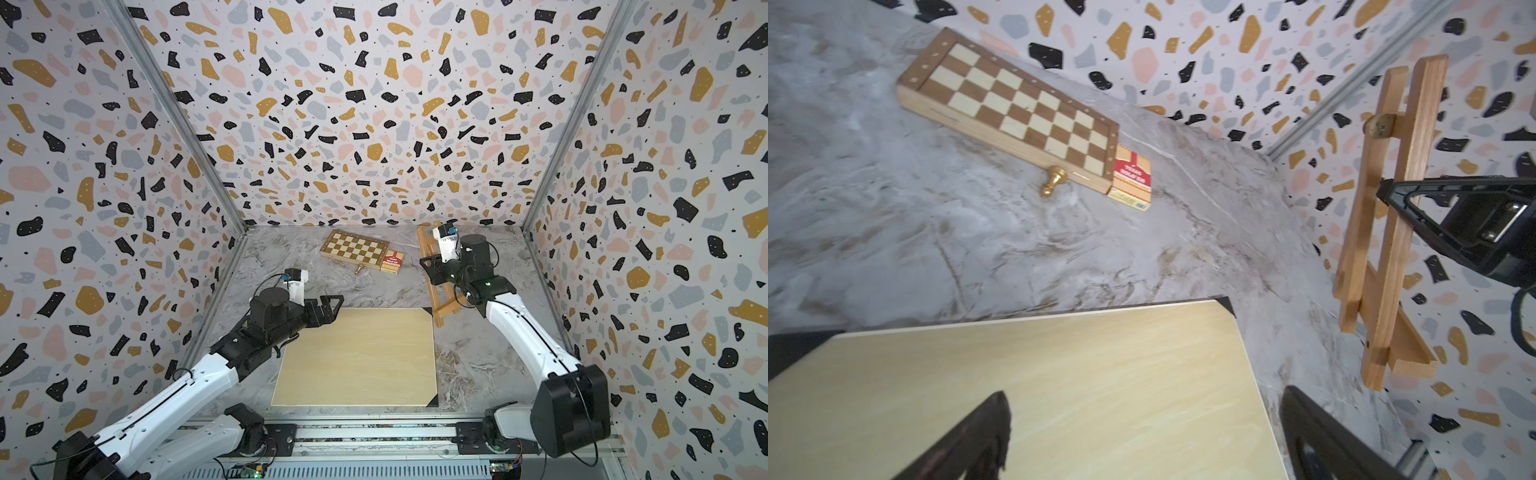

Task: Assemble the easel
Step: Unfold the easel.

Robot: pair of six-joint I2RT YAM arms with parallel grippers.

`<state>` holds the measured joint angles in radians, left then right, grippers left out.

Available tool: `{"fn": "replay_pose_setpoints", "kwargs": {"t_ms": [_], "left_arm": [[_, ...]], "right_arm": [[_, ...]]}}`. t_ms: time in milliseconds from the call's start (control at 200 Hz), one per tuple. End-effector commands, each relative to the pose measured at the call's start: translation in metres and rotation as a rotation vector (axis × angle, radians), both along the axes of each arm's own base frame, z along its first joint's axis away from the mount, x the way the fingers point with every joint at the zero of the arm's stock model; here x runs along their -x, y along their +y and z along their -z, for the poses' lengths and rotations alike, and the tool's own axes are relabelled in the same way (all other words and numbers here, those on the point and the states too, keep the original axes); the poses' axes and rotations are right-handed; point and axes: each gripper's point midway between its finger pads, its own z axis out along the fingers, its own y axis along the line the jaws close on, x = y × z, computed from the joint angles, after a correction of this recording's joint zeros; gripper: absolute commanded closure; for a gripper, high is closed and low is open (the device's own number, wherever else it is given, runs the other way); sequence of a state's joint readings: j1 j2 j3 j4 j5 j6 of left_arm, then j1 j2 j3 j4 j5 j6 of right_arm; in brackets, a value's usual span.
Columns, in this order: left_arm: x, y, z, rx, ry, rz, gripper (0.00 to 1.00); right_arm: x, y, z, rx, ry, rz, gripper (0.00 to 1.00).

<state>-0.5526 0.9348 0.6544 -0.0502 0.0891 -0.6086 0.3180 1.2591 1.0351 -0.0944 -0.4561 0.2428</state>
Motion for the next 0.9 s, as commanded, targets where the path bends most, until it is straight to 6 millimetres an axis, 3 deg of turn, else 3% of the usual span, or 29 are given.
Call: {"fn": "replay_pose_setpoints", "kwargs": {"t_ms": [0, 175, 400, 601, 896], "left_arm": [[0.006, -0.017, -0.021, 0.037, -0.101, 0.039, 0.01], [0.023, -0.054, -0.033, 0.056, -0.169, 0.113, 0.01], [0.043, -0.105, -0.05, 0.07, -0.262, 0.226, 0.0], [0.058, -0.141, -0.059, 0.082, -0.349, 0.301, 0.0], [0.055, -0.164, -0.065, 0.091, -0.379, 0.321, 0.0]], "right_arm": [[0.044, 0.018, -0.052, -0.191, -0.067, -0.144, 1.0], [0.094, 0.026, -0.083, -0.333, -0.105, -0.257, 1.0], [0.133, 0.038, -0.106, -0.452, -0.106, -0.355, 1.0], [0.147, 0.046, -0.111, -0.497, -0.105, -0.395, 1.0], [0.156, 0.053, -0.113, -0.534, -0.111, -0.435, 1.0]]}}
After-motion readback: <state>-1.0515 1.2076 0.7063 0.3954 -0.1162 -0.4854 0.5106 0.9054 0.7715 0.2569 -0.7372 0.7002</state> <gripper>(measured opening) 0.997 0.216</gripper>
